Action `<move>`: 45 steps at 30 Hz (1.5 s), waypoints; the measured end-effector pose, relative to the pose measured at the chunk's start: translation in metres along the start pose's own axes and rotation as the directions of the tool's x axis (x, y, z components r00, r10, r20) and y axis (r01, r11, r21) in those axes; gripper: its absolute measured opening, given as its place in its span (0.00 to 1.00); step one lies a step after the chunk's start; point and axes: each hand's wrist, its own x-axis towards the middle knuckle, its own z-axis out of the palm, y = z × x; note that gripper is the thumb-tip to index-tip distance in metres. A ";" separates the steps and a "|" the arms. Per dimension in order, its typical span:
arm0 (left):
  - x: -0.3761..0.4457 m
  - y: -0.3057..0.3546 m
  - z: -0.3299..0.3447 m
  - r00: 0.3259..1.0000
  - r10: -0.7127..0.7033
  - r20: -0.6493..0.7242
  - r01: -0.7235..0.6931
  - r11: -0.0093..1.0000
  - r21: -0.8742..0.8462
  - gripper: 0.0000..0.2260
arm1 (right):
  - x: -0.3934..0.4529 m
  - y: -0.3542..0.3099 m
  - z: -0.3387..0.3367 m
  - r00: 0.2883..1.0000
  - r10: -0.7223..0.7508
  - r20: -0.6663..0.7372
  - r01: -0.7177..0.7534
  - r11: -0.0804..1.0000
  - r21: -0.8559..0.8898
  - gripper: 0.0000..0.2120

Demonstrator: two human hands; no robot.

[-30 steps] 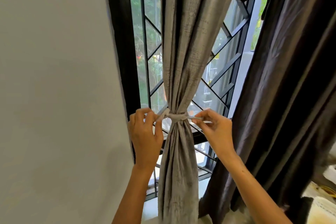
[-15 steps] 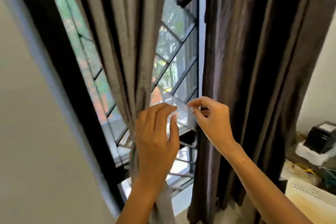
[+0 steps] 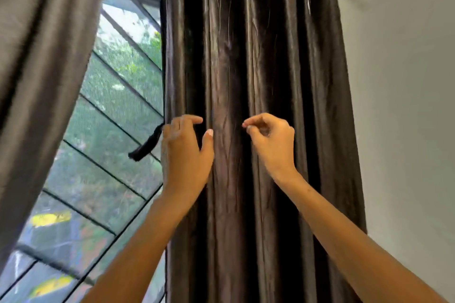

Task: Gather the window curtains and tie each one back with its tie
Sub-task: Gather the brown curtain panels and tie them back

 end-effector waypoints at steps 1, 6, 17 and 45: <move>0.019 0.007 0.008 1.000 0.007 -0.014 -0.006 0.999 0.048 0.13 | 0.024 0.002 -0.001 1.000 -0.011 -0.016 0.011 1.000 -0.002 0.07; 0.101 0.028 0.034 0.998 0.059 -0.031 -0.046 0.946 0.320 0.16 | 0.113 0.006 0.009 0.996 -0.049 -0.078 0.044 0.997 -0.066 0.06; 0.208 0.035 0.060 0.984 0.174 -0.045 -0.083 0.664 0.743 0.22 | 0.230 -0.002 0.057 0.999 -0.042 0.033 0.051 0.932 -0.360 0.34; 0.285 -0.001 0.075 0.962 0.193 0.193 -0.256 0.881 0.397 0.45 | 0.336 0.020 0.072 0.994 0.105 0.037 -0.084 0.927 -0.364 0.46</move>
